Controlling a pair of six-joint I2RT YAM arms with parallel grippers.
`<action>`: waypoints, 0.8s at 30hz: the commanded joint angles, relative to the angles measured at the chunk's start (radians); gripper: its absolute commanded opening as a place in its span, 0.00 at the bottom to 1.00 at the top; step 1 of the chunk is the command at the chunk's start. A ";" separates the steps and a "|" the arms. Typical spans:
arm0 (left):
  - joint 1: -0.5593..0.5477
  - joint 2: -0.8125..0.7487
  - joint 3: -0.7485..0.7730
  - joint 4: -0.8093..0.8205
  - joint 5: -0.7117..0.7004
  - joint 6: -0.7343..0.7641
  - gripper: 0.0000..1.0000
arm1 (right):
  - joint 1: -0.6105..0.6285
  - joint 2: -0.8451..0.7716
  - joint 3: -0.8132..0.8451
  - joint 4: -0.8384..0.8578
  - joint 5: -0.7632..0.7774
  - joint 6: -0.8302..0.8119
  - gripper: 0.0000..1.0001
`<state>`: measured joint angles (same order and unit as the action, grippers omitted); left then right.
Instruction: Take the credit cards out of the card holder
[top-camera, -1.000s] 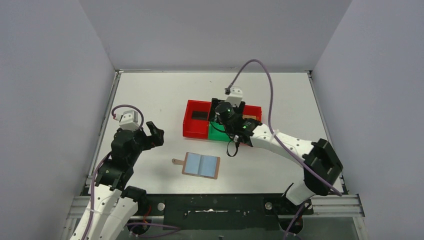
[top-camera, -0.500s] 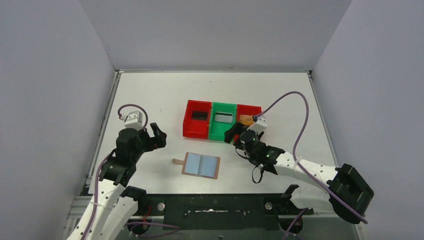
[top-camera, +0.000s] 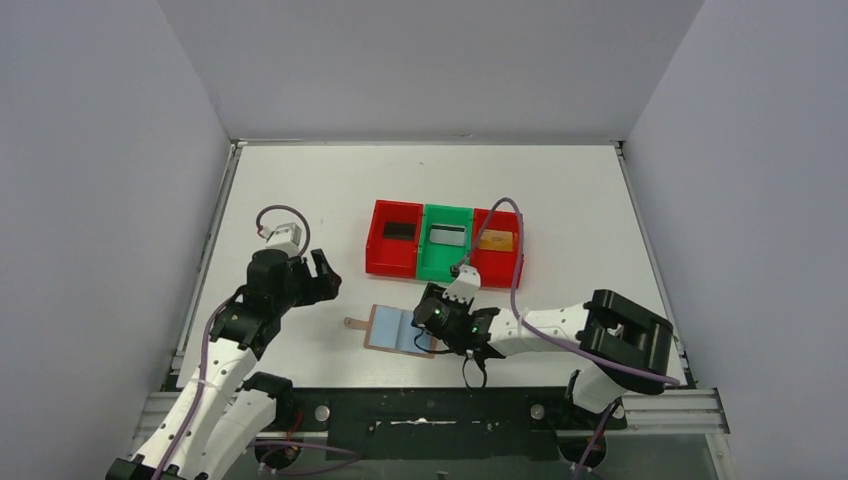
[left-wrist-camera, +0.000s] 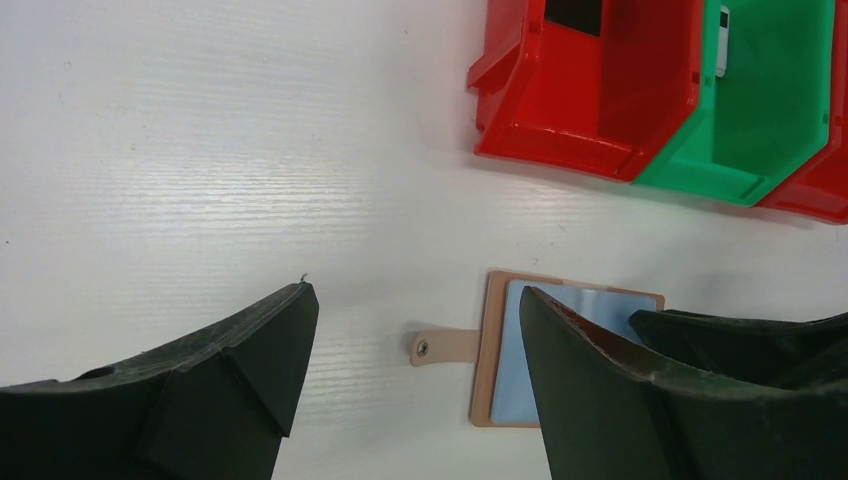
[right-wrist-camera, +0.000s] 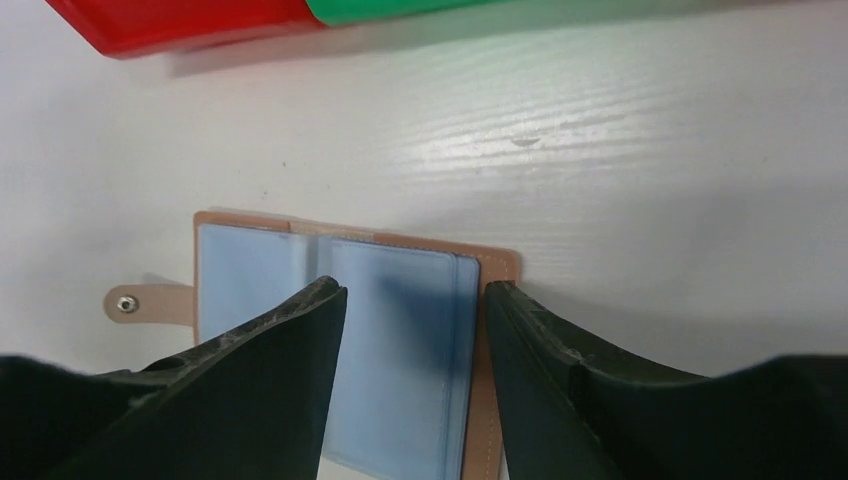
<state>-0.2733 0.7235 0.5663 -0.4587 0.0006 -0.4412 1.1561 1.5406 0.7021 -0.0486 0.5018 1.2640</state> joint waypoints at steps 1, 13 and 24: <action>-0.002 -0.004 0.015 0.059 0.018 -0.005 0.74 | 0.042 0.066 0.062 -0.020 0.066 0.066 0.53; -0.016 -0.041 0.012 0.046 -0.018 -0.013 0.72 | 0.147 0.167 0.283 -0.475 0.255 0.163 0.48; -0.060 -0.069 0.015 0.022 -0.079 -0.027 0.72 | 0.200 0.226 0.357 -0.412 0.242 0.079 0.63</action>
<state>-0.3191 0.6701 0.5663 -0.4606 -0.0463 -0.4618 1.3571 1.7275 1.0382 -0.5045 0.7029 1.3693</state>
